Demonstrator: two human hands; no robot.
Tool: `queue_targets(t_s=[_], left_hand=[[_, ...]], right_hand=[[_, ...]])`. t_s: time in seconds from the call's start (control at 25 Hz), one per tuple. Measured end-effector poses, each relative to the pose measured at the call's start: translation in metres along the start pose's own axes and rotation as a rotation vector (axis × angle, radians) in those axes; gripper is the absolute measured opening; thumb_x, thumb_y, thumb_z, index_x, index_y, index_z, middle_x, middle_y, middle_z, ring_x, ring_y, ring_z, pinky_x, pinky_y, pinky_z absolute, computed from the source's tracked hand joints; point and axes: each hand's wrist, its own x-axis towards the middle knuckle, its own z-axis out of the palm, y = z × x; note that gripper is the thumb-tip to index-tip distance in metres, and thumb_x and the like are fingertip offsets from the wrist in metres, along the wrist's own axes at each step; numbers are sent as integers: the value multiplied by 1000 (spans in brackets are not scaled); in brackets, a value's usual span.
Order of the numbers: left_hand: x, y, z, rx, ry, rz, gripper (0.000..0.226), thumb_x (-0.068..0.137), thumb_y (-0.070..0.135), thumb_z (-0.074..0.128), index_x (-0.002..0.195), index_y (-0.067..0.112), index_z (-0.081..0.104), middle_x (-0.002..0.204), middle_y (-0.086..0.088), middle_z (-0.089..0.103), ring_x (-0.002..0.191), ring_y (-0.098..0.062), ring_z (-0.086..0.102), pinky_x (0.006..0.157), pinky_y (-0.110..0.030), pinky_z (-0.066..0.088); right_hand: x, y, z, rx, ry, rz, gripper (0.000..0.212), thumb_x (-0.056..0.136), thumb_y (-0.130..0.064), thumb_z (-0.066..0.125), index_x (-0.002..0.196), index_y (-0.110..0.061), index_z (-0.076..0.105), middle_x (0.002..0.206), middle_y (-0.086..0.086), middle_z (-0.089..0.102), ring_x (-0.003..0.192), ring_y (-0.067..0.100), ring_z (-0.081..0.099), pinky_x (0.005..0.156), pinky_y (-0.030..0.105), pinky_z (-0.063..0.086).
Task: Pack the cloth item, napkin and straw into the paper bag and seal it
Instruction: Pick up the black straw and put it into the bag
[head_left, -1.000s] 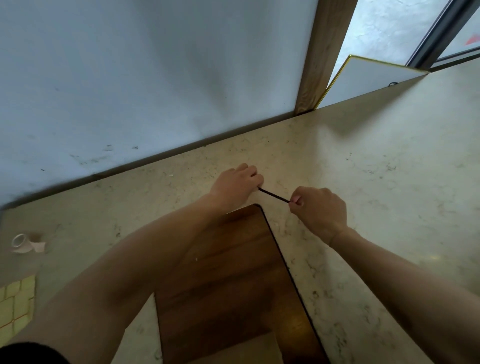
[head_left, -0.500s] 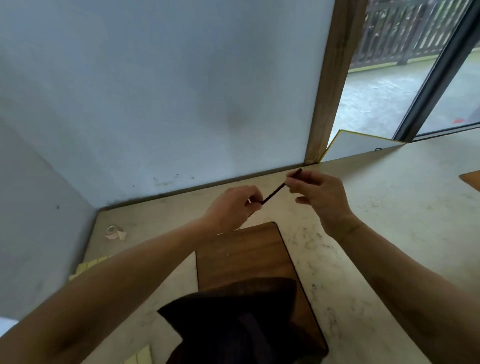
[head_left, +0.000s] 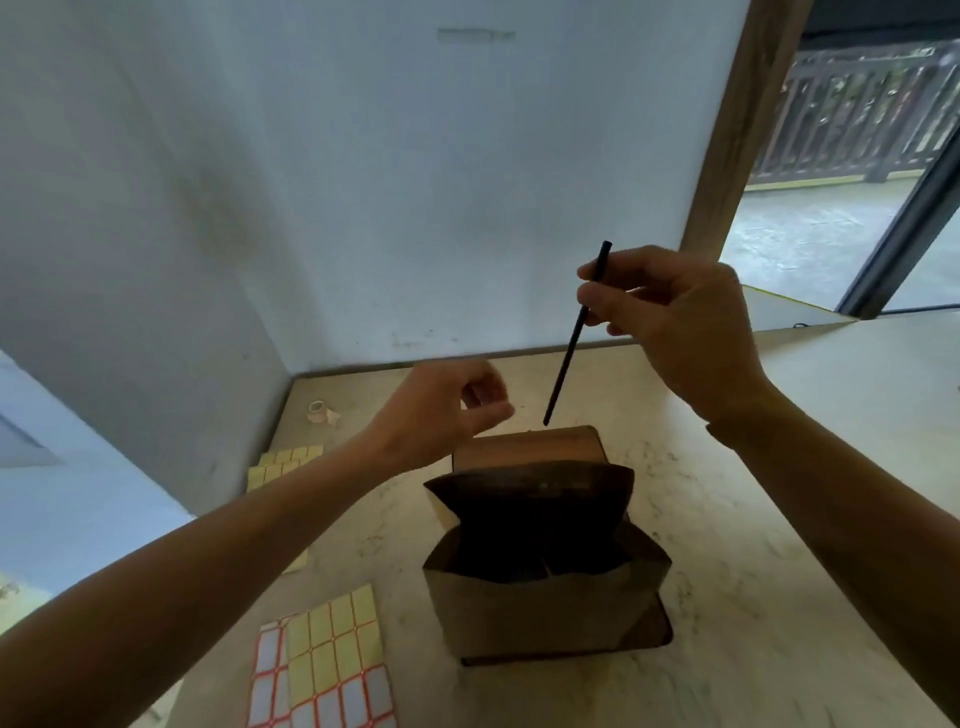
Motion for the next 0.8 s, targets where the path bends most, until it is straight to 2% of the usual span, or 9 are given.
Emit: queue_targets(t_s=[0.08,0.16,0.28,0.4,0.52,0.56,0.64,0.72,0.8], left_hand=[[-26,-3,-3,72,-270,-32,10,86,29,69,94,26,66,87,13,67,82,1,62,74,-16,50],[-42,-4,4,251,-419,-54,15,85,34,68,98,28,66,92,13,67,84,-1,61,79,-26,53],[-51,-1,22,492,-494,-19,23,85,41,66,105,29,65,95,9,65,85,-10,59,75,-32,55],[-52,2,43,576,-563,-16,31,84,47,63,109,29,64,93,6,65,82,-15,62,69,-34,57],[-54,-1,59,614,-603,-30,42,81,56,61,113,30,61,97,7,65,90,-16,62,77,-36,57],[-56,-3,63,631,-605,-20,49,78,59,63,118,31,59,103,7,65,98,-16,60,88,-38,52],[-61,-5,69,645,-609,-5,68,71,65,65,130,35,50,123,7,60,120,-20,49,109,-45,33],[-67,-8,72,655,-609,-7,89,64,71,67,140,35,38,140,4,49,135,-24,35,116,-50,16],[-72,-11,74,680,-592,2,101,61,74,67,145,34,29,148,2,40,140,-25,27,118,-52,9]], right_hand=[[-18,-3,9,-88,-220,16,20,80,-24,73,100,-23,72,87,-11,74,75,4,72,75,21,56],[-34,2,21,-217,-424,14,18,80,-25,73,98,-24,73,87,-13,73,76,1,70,78,19,55],[-56,17,40,-420,-640,-14,15,83,-33,69,96,-28,73,87,-15,71,80,0,66,81,21,54],[-75,36,53,-585,-756,-6,15,85,-33,65,98,-29,71,90,-12,71,82,5,64,84,28,53],[-90,55,60,-650,-824,66,16,86,-30,63,101,-31,70,94,-10,71,84,9,64,84,31,54],[-94,60,60,-660,-850,108,18,87,-29,63,103,-31,69,96,-9,71,85,10,65,84,32,55],[-99,67,60,-720,-894,161,19,87,-26,61,104,-31,69,97,-7,71,86,14,66,83,34,56],[-103,69,59,-830,-917,177,19,88,-24,59,101,-31,69,92,-5,70,82,17,67,77,37,58],[-105,70,60,-952,-920,164,18,89,-21,55,96,-29,70,83,-4,67,74,19,65,68,36,58]])
